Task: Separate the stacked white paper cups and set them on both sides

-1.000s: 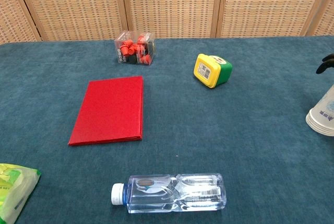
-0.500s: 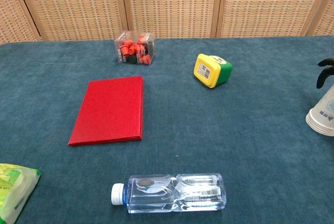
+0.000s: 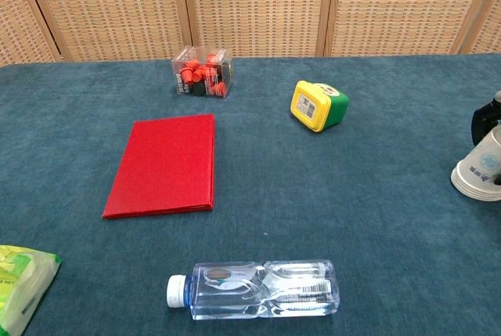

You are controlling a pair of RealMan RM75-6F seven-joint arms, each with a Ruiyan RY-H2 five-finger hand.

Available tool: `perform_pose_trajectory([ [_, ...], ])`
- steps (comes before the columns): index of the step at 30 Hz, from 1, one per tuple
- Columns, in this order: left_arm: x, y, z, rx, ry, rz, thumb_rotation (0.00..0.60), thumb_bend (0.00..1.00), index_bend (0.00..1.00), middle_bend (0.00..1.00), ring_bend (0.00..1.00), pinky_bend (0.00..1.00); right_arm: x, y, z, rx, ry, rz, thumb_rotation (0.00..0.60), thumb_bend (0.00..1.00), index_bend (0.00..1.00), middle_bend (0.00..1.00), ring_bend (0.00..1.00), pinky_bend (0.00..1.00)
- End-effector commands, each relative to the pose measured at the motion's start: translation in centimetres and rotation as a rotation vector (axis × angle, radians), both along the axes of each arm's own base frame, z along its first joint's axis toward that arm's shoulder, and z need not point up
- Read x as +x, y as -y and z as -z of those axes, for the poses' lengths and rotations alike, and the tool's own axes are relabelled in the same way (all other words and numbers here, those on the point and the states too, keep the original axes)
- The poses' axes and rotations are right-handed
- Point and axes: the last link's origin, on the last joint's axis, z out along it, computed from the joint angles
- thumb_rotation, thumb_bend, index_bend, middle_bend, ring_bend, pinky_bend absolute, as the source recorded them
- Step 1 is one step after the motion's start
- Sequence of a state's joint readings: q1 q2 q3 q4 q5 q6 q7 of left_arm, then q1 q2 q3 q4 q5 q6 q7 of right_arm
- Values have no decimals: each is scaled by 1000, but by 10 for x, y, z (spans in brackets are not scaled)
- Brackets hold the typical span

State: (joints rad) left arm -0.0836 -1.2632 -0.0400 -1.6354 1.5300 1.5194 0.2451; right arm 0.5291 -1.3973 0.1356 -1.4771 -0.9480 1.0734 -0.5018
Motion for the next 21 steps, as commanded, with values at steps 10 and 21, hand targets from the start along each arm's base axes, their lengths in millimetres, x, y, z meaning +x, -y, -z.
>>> perform_pose_trajectory([
  [10,-9,-11,-2,-2,7,-39,600,223,0,0,0,0,41,17,-17,-55,205,-30,600,115,777,627,495,739],
  [21,-7,-32,-10,5,23,-62,600,223,0,0,0,0,102,49,-26,-93,467,-59,600,115,777,620,495,739],
])
